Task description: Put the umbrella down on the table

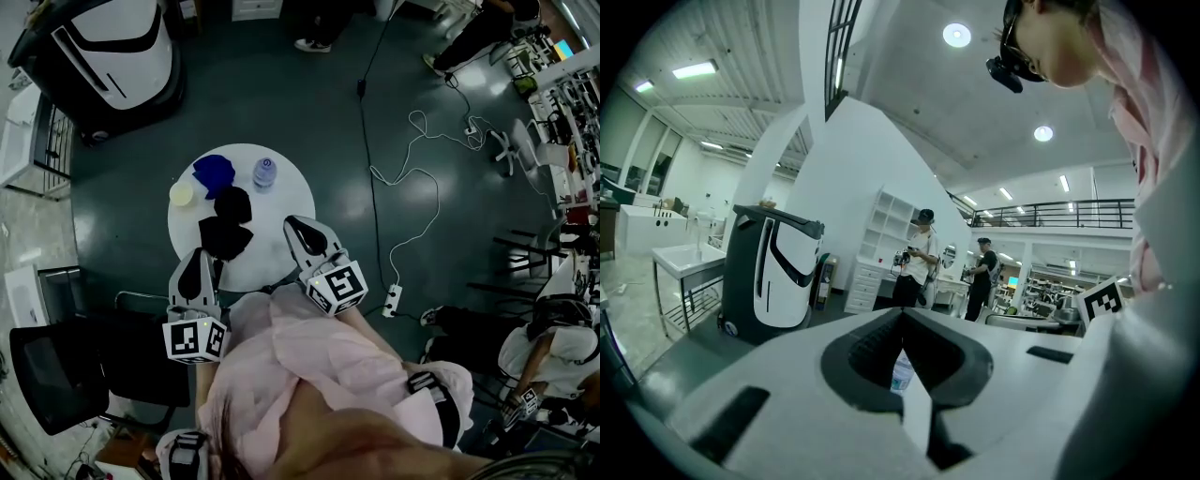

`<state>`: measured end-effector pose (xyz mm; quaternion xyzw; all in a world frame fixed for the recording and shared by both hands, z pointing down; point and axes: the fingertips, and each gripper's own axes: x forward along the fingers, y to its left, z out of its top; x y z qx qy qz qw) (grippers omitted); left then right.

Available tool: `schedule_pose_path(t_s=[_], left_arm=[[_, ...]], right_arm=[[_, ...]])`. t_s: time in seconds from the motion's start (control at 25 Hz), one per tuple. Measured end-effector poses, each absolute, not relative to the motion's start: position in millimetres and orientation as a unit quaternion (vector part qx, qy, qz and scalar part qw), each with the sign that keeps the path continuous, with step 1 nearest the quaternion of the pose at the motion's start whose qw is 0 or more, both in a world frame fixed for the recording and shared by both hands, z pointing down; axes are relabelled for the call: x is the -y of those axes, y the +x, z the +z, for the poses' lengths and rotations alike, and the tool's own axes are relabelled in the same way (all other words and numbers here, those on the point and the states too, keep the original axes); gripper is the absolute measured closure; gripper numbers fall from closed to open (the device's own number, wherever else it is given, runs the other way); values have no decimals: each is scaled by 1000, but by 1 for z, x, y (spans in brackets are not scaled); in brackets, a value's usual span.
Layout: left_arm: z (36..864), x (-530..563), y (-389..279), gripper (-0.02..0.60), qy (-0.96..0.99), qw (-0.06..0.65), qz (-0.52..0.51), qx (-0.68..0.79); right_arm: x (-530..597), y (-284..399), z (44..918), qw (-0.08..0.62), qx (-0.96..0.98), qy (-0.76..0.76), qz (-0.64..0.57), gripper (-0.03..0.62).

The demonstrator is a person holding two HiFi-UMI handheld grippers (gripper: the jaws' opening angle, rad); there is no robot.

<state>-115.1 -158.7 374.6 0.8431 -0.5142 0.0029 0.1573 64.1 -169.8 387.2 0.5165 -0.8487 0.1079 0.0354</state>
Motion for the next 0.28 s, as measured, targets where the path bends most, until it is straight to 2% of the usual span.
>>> schedule_pose_path(t_s=[0.16, 0.28], left_arm=[[373, 164, -117, 563, 844, 152, -3, 514], [359, 193, -112, 563, 852, 122, -23, 509]], right_arm=[[174, 63, 386, 37, 849, 517, 104, 561], [201, 70, 369, 26, 851, 520, 67, 561]])
